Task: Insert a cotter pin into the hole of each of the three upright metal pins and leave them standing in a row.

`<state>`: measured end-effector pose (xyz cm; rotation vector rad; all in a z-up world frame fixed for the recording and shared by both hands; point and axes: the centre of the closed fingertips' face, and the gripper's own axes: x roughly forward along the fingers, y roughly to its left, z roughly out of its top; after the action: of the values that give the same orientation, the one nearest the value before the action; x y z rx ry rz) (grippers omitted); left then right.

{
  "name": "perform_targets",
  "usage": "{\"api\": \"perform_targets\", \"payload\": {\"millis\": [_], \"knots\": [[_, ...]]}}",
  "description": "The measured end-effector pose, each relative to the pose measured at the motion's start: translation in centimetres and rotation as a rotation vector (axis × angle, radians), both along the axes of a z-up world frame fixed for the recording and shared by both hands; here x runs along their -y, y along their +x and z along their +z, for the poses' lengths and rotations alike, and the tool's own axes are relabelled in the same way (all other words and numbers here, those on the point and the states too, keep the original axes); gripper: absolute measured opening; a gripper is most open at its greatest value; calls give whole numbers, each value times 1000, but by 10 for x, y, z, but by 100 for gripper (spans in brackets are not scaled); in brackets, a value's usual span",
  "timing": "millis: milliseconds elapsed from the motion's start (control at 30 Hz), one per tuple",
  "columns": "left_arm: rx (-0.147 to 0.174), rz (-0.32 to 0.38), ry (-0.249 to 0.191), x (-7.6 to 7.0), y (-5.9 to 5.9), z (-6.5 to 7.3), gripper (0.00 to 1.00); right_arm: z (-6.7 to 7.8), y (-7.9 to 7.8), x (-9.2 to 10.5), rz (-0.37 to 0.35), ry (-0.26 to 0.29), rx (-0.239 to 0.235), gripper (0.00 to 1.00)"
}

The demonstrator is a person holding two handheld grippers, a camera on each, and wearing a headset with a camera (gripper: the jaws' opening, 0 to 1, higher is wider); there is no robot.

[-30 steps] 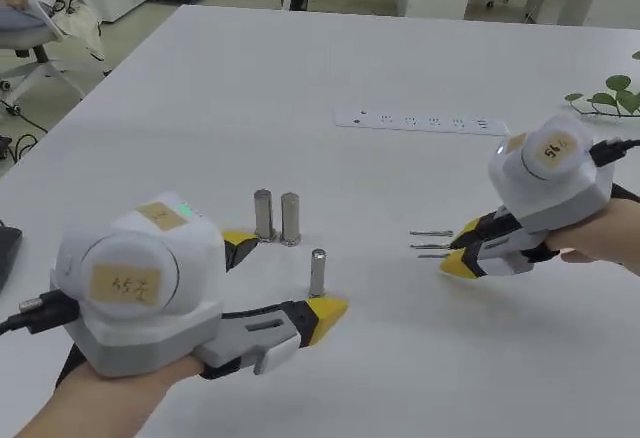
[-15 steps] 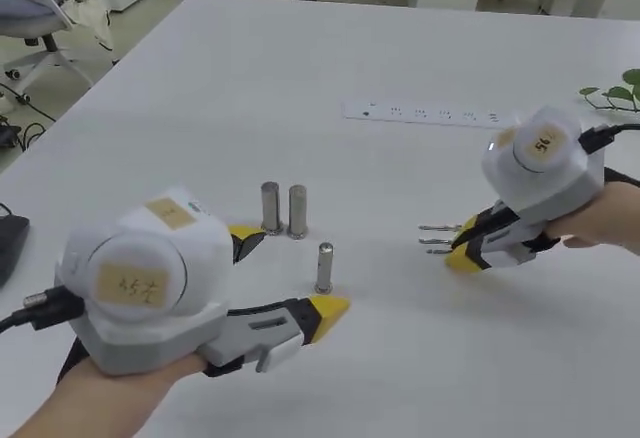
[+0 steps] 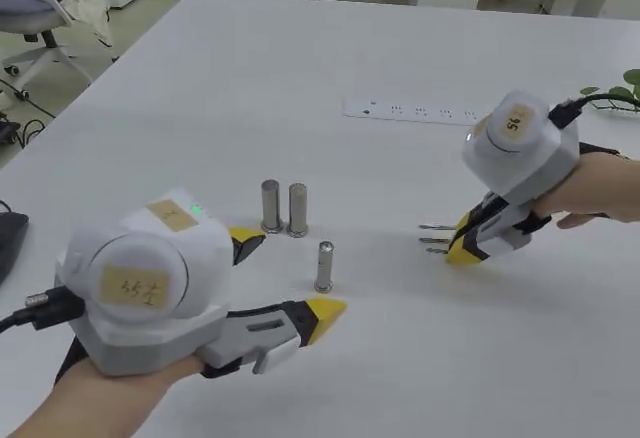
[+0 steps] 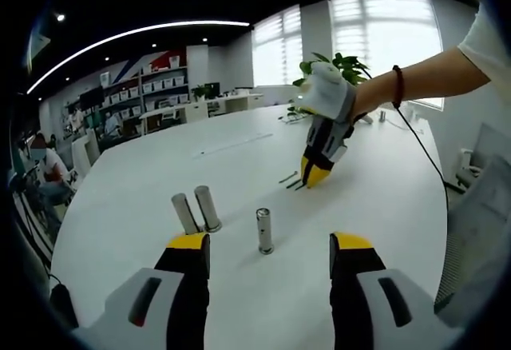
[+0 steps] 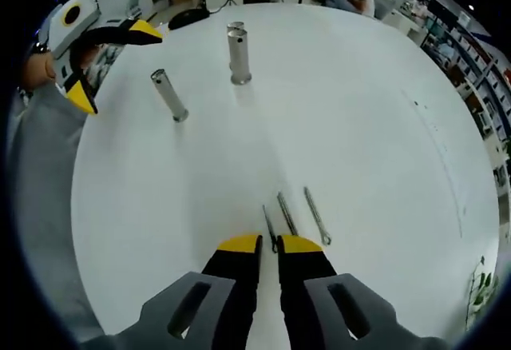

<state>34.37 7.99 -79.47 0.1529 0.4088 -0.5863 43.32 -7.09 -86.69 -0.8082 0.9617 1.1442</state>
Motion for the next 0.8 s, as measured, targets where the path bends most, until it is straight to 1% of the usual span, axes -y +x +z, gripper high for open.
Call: {"api": "perform_targets", "payload": {"millis": [133,333,433,567,633,700,800], "knots": [[0,2,-3,0,0,1,60,0,2,1,10,-30,18,5],[-6,7,-8,-1,0,1,59,0,2,2,23,-56,32,5],[-5,7,-15,0,0,3,58,0,1,2,37,-65,49,4],[-11,11,-17,0,0,4,58,1,1,2,43,-71,64,2],[-20,15,-18,-1,1,4,57,1,2,2,44,-71,69,2],[-23,18,-21,-1,1,4,56,1,2,2,34,-68,71,2],[-24,17,-16,-1,0,5,56,1,4,2,33,-61,76,2]]}}
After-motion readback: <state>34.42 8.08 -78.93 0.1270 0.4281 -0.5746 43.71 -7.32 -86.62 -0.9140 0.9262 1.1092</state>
